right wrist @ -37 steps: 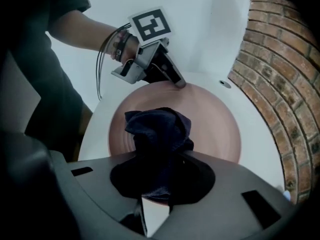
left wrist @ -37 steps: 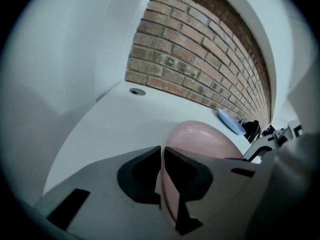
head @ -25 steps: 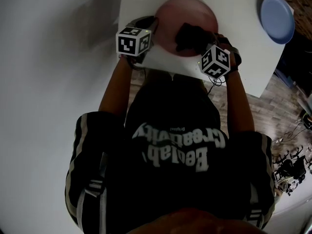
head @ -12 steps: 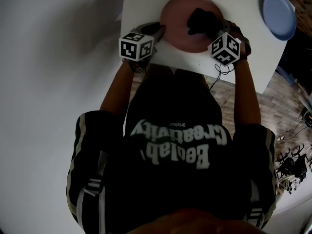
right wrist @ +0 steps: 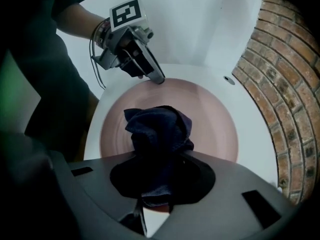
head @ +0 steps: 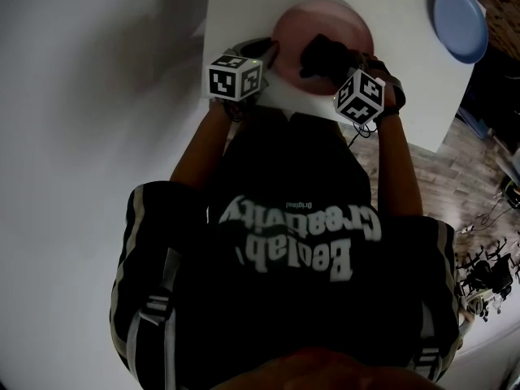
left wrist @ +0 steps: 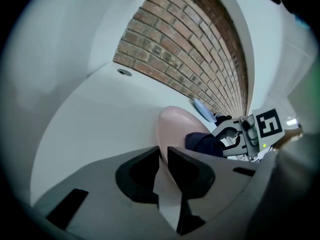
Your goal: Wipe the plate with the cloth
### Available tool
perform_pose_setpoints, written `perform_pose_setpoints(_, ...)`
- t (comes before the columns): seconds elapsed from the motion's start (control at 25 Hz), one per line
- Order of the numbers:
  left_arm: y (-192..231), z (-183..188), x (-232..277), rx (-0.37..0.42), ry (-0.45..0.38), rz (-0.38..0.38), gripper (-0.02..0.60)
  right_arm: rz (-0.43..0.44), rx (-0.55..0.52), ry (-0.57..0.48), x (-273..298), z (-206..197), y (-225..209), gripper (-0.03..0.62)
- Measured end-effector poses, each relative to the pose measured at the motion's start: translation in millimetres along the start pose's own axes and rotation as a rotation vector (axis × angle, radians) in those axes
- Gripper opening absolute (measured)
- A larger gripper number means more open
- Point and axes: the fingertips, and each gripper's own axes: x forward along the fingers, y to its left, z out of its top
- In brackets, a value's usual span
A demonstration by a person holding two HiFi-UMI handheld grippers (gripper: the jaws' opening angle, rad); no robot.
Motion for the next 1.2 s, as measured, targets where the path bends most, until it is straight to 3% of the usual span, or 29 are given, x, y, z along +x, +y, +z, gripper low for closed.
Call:
perform_pose_setpoints(0.32, -0.7, -0.6, -3.6, 0.027, -0.017, 0.039, 0.04, 0.102, -0.023, -0.024, 1.8, 32.0, 45.3, 0.08)
perform_pose_setpoints(0.48, 2.5, 3.6, -6.5, 0.024, -0.031, 0.069, 0.025, 0.11, 0.005, -0.066, 8.5, 58.8, 51.6, 0.08)
perform_pose_setpoints(0.92, 11.6, 6.6, -9.7, 0.001, -0.042, 0.1, 0.014, -0.021, 0.123, -0.116, 23.9, 96.4, -1.5, 0.08)
perform_pose_setpoints(1.2, 19.1, 19.5, -4.8, 0.044, -0.05, 0.161, 0.009, -0.118, 0.168, -0.093, 25.8, 92.2, -50.1, 0.08)
